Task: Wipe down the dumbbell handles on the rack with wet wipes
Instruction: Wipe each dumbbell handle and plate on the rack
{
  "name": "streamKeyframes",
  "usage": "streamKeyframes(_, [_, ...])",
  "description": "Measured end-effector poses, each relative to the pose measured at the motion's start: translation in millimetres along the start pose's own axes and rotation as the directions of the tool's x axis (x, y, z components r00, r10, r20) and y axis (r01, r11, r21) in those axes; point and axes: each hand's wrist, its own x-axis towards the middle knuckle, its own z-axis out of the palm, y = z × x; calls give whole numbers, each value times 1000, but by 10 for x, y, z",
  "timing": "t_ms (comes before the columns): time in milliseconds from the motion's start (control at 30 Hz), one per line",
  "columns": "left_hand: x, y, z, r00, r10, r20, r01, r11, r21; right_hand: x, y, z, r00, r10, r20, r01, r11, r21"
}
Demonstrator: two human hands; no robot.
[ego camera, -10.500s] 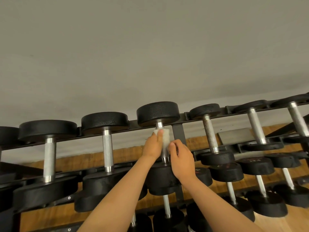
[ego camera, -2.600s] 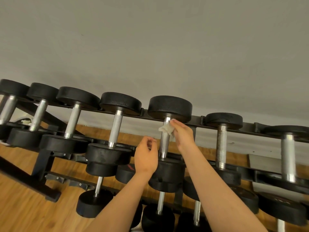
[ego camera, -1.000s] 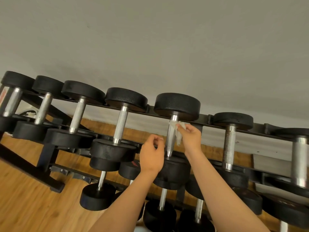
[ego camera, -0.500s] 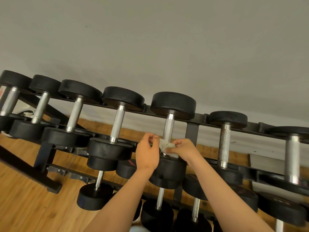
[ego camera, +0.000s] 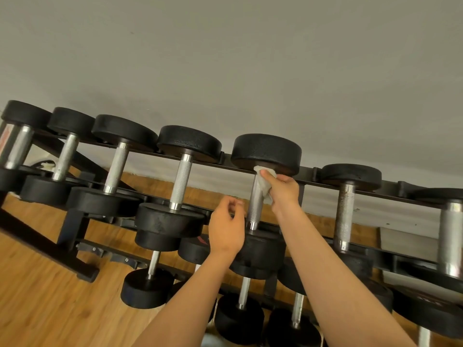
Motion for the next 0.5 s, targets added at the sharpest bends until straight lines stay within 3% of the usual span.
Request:
streamKeyframes(100, [-8,5,-9,1000,-4,-3,4,1000,2,-34,82,-49,998,-40,-44,41,999,24])
streamKeyframes(200, [-21,10,-17,1000,1,4,-1,1000,6,-153,129,-134,971,-227,-81,218,970,-106])
streamKeyframes(300, [-30,32,-22,1000,12,10,-12,1000,8,-350,154,-268,955,-284,88,295,937,-186])
streamKeyframes(400, [-40,46,-33,999,25,21,-25,1000,-2,-577,221,-502,890,-355,287,431,861,-270])
streamKeyframes(500, [-52,48,-64,998,46,49,-45,999,-28,-799,343,-728,840,-459,289,539,766,-350])
